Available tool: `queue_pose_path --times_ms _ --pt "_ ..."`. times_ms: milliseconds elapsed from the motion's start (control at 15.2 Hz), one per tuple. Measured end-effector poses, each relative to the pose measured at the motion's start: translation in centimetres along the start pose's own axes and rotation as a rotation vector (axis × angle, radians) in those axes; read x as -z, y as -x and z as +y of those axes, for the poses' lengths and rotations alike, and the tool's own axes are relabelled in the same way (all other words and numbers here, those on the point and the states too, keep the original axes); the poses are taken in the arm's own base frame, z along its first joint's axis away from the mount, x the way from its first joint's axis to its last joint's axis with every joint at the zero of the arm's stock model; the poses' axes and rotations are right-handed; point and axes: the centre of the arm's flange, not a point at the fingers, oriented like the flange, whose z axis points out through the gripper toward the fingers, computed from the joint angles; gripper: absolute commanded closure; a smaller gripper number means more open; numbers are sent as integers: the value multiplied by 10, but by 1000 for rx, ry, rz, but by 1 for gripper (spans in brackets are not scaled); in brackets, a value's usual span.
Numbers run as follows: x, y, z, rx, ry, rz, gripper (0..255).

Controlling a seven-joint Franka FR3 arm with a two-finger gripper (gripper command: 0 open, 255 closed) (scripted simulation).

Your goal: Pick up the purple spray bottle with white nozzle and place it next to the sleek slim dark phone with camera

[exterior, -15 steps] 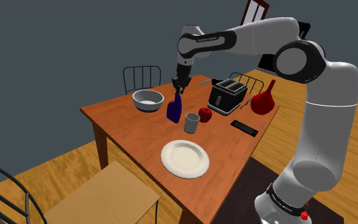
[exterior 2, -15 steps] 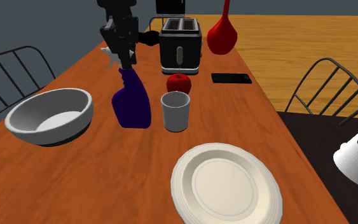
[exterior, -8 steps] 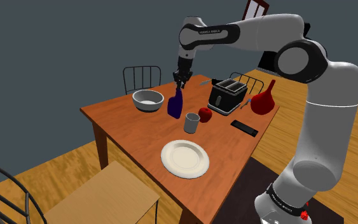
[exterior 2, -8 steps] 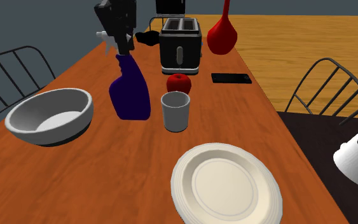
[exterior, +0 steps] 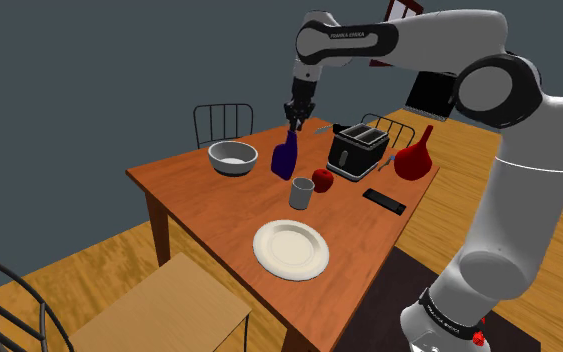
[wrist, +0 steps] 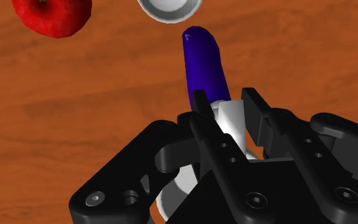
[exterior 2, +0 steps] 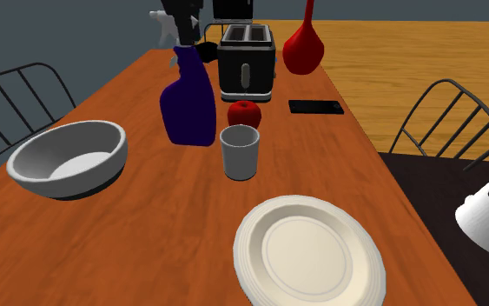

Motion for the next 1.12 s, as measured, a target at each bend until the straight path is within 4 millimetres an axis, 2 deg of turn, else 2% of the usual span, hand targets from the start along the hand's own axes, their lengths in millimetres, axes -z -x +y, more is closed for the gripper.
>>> queue_pose_path --times_ms 924,1122 --pt "83 133 100 -1 0 0 255" --pt "104 161 116 0 0 0 255"
